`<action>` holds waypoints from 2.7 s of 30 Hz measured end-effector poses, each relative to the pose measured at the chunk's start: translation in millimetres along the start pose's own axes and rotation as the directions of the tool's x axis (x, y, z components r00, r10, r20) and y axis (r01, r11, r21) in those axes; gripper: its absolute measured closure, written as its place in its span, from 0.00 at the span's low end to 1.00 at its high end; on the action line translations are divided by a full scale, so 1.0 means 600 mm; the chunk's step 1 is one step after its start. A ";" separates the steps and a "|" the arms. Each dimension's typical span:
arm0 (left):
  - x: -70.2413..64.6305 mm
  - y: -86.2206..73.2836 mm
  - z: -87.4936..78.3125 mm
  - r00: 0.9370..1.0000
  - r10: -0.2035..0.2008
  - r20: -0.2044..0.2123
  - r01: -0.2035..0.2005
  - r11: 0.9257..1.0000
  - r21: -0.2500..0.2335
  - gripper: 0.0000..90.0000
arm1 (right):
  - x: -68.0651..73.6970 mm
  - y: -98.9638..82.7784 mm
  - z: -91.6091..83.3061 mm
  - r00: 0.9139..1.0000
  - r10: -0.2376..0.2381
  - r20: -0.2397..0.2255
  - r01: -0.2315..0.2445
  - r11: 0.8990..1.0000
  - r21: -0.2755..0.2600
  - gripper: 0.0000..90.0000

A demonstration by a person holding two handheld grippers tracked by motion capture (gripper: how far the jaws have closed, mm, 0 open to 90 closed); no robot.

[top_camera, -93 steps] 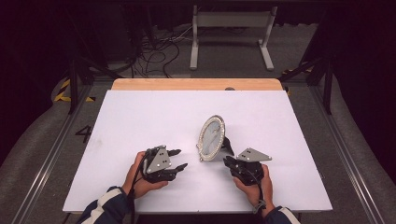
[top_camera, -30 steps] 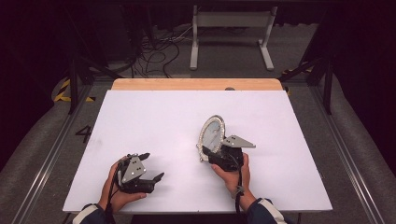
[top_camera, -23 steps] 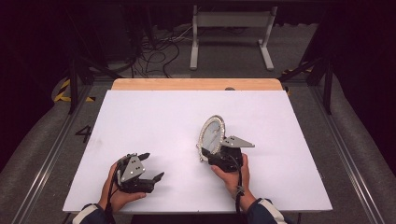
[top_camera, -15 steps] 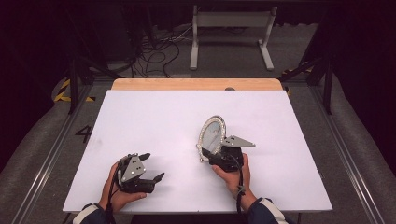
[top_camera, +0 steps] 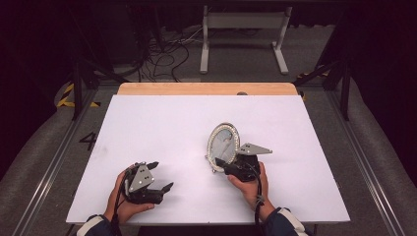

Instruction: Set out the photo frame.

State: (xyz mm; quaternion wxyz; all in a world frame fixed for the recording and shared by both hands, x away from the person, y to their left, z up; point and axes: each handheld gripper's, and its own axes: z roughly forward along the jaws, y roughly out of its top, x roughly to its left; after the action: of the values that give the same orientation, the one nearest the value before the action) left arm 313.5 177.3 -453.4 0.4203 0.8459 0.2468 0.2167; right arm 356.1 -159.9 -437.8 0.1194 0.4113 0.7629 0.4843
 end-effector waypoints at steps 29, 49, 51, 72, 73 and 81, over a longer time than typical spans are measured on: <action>0.013 0.028 0.033 0.999 -0.005 0.050 0.005 1.000 -0.004 0.20 | -0.012 0.005 -0.019 0.997 -0.040 -0.067 0.043 0.998 0.040 0.81; 0.046 0.118 0.153 0.973 -0.029 0.230 0.041 0.998 -0.047 0.23 | 0.009 -0.016 -0.092 0.989 -0.126 0.081 0.130 0.990 -0.047 0.77; 0.046 0.125 0.161 0.968 -0.030 0.250 0.046 0.997 -0.058 0.24 | 0.011 -0.014 -0.099 0.988 -0.130 0.084 0.136 0.988 -0.067 0.77; 0.050 0.141 0.191 0.937 -0.081 0.339 0.099 0.994 -0.037 0.55 | 0.014 0.000 -0.109 0.988 -0.112 0.105 0.128 0.979 -0.156 0.92; 0.051 0.141 0.191 0.937 -0.076 0.341 0.095 0.995 -0.037 0.55 | 0.013 0.000 -0.109 0.988 -0.115 0.104 0.130 0.980 -0.153 0.92; 0.050 0.140 0.182 0.935 -0.075 0.347 0.087 0.996 -0.019 0.56 | 0.001 0.002 -0.110 0.990 -0.092 0.102 0.107 0.982 -0.154 0.91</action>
State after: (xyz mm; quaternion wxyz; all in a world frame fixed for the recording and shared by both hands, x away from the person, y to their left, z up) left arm 419.3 85.3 -440.6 0.4799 0.8527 0.2000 0.0512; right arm 317.7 -201.5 -403.4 0.2120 0.3843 0.7350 0.5168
